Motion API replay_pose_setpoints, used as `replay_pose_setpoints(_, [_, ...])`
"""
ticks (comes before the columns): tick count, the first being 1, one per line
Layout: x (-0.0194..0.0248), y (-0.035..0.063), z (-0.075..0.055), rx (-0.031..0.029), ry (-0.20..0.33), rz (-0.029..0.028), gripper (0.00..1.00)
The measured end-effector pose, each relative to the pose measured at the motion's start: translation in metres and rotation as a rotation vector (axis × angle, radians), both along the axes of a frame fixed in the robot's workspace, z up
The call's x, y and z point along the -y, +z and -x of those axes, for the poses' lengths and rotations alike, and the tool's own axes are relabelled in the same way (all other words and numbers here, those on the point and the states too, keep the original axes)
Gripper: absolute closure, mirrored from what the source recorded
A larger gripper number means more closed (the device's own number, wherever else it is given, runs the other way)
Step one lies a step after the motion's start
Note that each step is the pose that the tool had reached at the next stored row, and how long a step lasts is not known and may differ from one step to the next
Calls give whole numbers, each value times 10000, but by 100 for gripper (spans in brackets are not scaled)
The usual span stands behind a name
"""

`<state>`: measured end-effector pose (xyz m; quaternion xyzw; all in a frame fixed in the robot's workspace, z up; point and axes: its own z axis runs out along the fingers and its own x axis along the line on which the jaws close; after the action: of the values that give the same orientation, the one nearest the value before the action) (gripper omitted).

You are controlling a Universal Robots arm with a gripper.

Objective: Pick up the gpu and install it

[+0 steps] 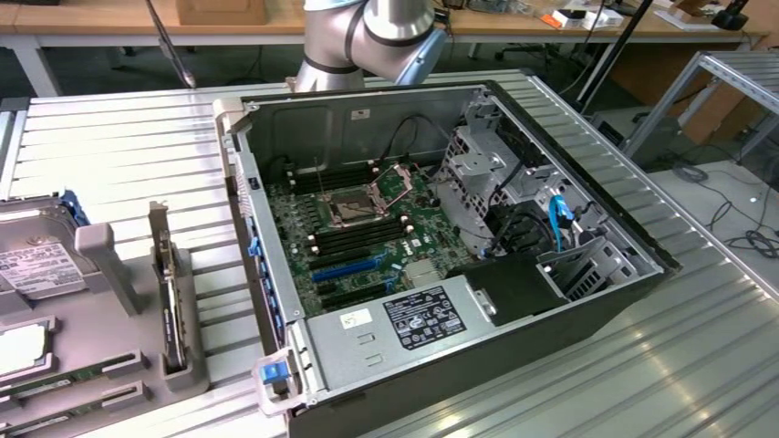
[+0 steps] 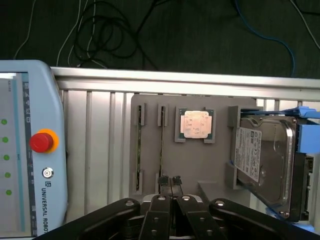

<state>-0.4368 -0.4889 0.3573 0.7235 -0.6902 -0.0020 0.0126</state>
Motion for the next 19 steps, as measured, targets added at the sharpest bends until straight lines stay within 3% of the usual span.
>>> replay_pose_setpoints(3, [77, -8, 0, 0, 0, 0, 90])
replay_pose_setpoints(10, [329, -58, 1, 0, 0, 0, 90])
replay_pose_setpoints(13, [360, -111, 0, -2, 5, -1, 90])
replay_pose_setpoints(16, [370, -227, 1, -4, 19, -1, 90])
replay_pose_setpoints(19, [378, -283, 1, -5, 27, 0, 90])
